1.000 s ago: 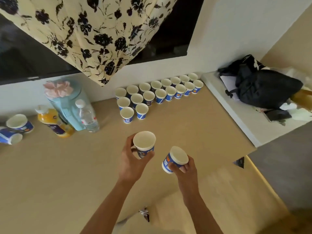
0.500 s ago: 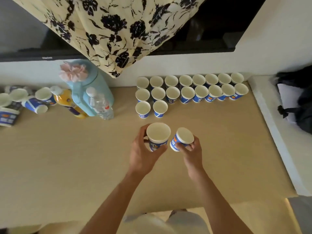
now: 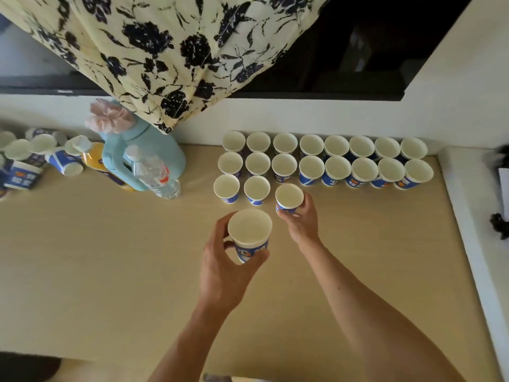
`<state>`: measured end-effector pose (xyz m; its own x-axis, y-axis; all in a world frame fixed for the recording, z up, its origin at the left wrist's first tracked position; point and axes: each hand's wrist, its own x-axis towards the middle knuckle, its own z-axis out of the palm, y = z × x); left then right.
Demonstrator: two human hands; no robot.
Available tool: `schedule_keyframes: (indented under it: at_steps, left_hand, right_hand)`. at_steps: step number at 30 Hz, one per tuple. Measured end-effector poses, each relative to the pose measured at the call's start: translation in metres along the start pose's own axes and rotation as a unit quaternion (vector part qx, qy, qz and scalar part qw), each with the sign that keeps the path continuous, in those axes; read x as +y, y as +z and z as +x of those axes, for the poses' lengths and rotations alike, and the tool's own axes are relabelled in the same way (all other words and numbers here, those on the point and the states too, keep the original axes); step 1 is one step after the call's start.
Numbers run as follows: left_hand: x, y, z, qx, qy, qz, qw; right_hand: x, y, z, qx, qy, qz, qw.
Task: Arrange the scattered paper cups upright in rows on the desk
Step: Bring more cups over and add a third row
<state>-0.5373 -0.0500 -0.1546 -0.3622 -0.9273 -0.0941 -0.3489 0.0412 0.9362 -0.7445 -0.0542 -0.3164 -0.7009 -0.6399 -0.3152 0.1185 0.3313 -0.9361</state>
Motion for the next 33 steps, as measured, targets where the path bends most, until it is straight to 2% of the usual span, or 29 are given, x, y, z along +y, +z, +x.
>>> schedule_keyframes:
  at_steps: [6,27,33]
  left_hand:
    - [0.001,0.007,-0.008,0.02,-0.003,0.007,1.0]
    - [0.002,0.004,-0.007,0.034,-0.001,0.02,0.999]
    - [0.004,0.013,-0.005,0.027,-0.004,0.025,0.999]
  right_hand:
    - [0.01,0.004,0.027,-0.027,-0.019,-0.01,0.999]
    - [0.015,0.012,0.046,-0.049,0.025,0.065,0.996]
    - [-0.002,-0.009,-0.002,0.045,0.031,0.045,0.997]
